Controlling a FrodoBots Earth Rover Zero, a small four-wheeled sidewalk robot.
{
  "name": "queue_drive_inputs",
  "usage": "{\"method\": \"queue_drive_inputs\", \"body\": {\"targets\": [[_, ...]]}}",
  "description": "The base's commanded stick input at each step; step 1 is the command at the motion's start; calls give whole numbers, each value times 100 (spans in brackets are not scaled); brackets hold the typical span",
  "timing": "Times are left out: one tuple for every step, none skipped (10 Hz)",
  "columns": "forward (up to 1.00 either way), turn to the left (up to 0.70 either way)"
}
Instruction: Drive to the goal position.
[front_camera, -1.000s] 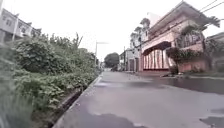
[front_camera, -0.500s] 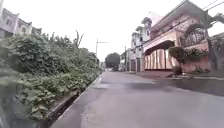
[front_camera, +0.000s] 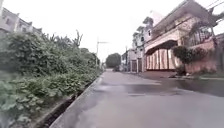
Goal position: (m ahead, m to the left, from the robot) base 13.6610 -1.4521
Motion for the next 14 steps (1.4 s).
{"method": "queue_drive_inputs", "body": {"targets": [[85,0],[85,0],[85,0],[85,0],[86,0],[96,0],[100,0],[100,0],[100,0],[100,0],[100,0],[100,0],[100,-28],[100,-40]]}}
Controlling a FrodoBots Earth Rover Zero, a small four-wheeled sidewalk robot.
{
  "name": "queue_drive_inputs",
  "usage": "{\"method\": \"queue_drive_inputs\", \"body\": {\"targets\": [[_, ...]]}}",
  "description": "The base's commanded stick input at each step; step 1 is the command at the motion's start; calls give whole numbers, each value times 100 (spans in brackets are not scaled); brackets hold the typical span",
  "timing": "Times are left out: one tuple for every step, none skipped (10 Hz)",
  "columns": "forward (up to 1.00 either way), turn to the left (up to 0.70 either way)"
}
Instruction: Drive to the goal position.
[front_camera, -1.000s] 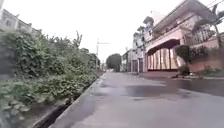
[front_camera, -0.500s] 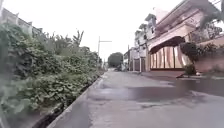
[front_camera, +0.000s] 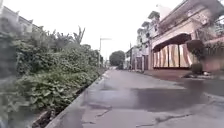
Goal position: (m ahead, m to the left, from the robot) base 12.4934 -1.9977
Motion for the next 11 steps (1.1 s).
{"method": "queue_drive_inputs", "body": {"targets": [[100,-17],[100,0],[100,0],[100,0],[100,0],[100,0],[92,0],[42,0],[29,0],[83,0],[100,0]]}}
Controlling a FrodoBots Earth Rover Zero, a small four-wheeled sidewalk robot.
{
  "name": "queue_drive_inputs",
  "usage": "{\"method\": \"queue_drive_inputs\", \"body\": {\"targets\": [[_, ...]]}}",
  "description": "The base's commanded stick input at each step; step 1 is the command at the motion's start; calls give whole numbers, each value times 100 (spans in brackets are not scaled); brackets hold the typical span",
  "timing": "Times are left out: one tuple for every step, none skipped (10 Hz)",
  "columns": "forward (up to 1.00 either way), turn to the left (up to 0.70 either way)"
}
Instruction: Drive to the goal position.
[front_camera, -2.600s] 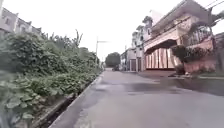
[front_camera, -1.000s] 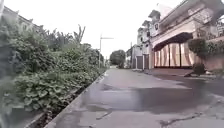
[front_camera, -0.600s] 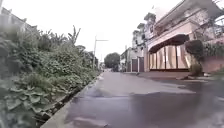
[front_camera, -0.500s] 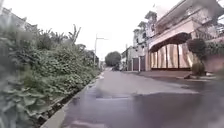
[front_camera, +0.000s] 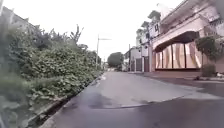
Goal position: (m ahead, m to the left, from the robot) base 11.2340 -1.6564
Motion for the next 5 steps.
{"method": "queue_drive_inputs", "body": {"targets": [[100,0],[100,0],[100,0],[100,-1],[100,-3]]}}
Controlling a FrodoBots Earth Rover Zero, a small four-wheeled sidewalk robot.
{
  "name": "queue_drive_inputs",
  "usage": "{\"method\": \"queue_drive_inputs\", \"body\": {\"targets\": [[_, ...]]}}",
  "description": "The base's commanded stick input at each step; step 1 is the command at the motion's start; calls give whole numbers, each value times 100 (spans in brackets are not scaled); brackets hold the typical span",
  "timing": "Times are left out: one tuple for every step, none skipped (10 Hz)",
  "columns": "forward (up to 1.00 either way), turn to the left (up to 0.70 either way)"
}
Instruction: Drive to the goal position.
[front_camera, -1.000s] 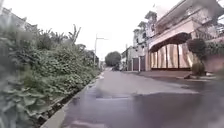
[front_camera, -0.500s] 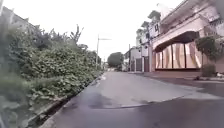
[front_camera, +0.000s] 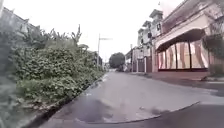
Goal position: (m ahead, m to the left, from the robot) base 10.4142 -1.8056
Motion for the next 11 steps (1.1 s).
{"method": "queue_drive_inputs", "body": {"targets": [[100,-27],[100,-40],[100,-13],[100,0],[100,0],[100,0],[100,0],[100,0],[100,0],[100,0],[100,0]]}}
